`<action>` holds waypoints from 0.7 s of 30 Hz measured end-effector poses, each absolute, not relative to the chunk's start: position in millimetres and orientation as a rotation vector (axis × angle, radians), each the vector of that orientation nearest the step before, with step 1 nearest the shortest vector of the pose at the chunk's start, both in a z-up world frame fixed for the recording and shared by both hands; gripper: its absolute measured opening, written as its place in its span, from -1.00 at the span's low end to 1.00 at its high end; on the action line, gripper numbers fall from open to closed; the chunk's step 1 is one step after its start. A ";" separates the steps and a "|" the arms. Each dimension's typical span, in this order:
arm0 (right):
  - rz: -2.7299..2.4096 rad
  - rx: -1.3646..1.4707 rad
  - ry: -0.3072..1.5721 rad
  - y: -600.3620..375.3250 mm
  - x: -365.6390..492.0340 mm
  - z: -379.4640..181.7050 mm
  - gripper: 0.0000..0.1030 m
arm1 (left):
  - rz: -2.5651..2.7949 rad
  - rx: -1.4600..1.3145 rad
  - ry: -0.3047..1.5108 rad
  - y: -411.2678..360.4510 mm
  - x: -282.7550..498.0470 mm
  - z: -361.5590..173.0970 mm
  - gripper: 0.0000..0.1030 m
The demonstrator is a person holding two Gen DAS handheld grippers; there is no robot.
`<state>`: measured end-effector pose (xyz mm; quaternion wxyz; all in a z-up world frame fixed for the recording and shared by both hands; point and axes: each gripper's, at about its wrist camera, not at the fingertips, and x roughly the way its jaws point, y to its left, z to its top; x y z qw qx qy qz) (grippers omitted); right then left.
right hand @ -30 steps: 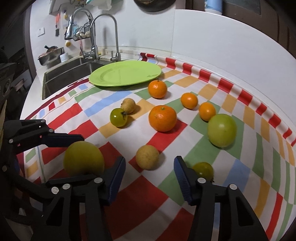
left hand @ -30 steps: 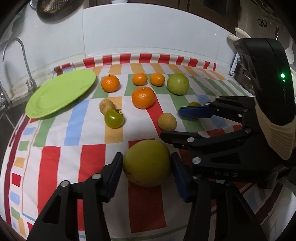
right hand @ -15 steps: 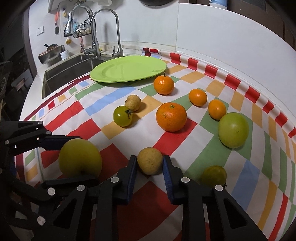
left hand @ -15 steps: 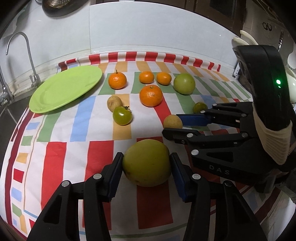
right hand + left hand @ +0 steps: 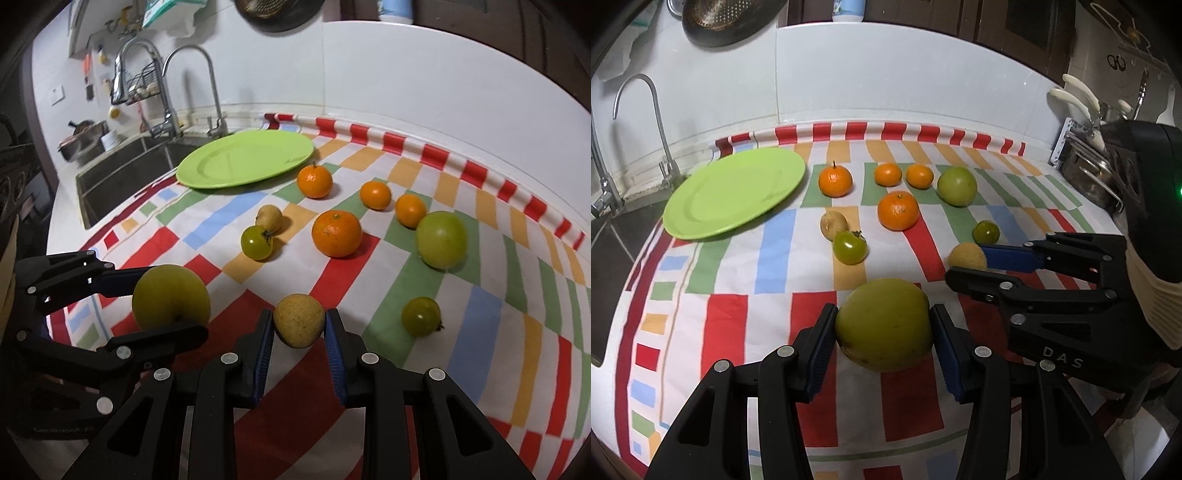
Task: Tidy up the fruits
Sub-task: 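Carry the large fruit in the left gripper while the right gripper carries the tan fruit to the plate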
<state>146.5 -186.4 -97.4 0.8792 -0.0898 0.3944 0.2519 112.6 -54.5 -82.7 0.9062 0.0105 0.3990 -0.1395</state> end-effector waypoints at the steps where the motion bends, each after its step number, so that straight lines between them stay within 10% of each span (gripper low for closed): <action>1: 0.511 -0.178 0.816 -187.0 143.6 -94.3 -0.44 | -0.289 0.023 0.817 -52.8 112.4 -79.9 -0.03; 21: 0.379 -0.087 0.685 -154.0 124.4 -41.7 -0.44 | -0.280 0.035 0.709 7.1 117.7 -35.3 -0.03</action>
